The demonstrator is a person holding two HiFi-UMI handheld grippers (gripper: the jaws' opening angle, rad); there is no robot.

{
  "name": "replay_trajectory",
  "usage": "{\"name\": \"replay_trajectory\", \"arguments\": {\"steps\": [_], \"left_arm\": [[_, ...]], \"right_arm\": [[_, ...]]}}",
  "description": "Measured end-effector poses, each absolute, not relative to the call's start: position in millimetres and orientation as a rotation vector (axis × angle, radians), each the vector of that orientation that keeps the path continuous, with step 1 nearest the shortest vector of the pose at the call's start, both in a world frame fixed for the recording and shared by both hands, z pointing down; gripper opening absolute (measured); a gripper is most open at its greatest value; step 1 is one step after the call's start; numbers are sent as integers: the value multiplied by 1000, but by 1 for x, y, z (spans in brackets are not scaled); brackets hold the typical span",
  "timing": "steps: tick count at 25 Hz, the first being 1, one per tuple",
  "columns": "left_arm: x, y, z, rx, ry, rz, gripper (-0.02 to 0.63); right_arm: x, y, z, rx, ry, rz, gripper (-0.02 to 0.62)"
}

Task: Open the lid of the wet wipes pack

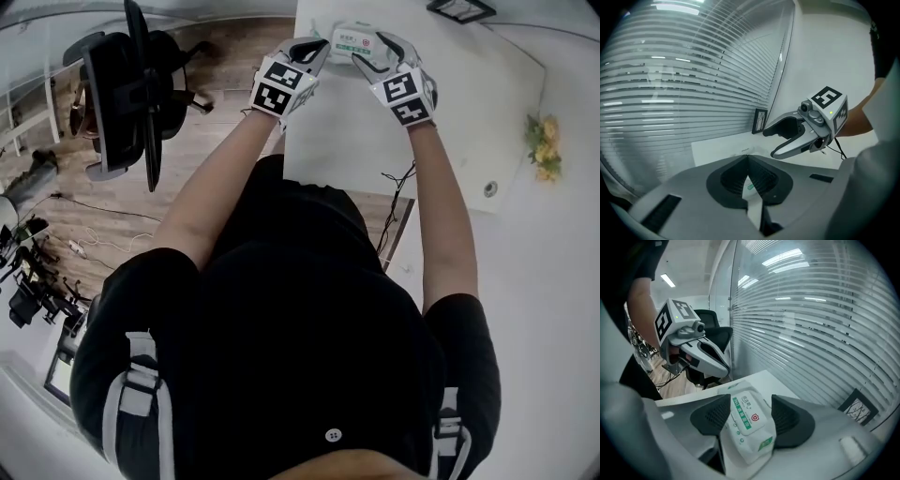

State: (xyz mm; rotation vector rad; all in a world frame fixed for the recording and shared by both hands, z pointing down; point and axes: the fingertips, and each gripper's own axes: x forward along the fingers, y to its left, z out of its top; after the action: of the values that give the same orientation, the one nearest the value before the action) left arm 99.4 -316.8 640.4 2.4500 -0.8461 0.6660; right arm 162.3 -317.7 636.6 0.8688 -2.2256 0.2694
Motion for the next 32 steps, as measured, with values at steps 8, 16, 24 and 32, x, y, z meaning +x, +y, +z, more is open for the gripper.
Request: {"name": "replay_trajectory", "arguments": {"steps": [8,16,24,32], "left_arm": [[107,-320,685,2373,-849,759,8],[103,-320,714,2301,-833,840,8],[105,-321,722,2263,-816,874,8],[104,-321,723,2263,-821,867,8]], "right_arm": [[164,-321,665,808,-2163,258,285],[160,-317,683,715,-2110,208,291],[159,-313,701,618,-2048,153,314],[151,-314,713,506,-1966,26,318]]}}
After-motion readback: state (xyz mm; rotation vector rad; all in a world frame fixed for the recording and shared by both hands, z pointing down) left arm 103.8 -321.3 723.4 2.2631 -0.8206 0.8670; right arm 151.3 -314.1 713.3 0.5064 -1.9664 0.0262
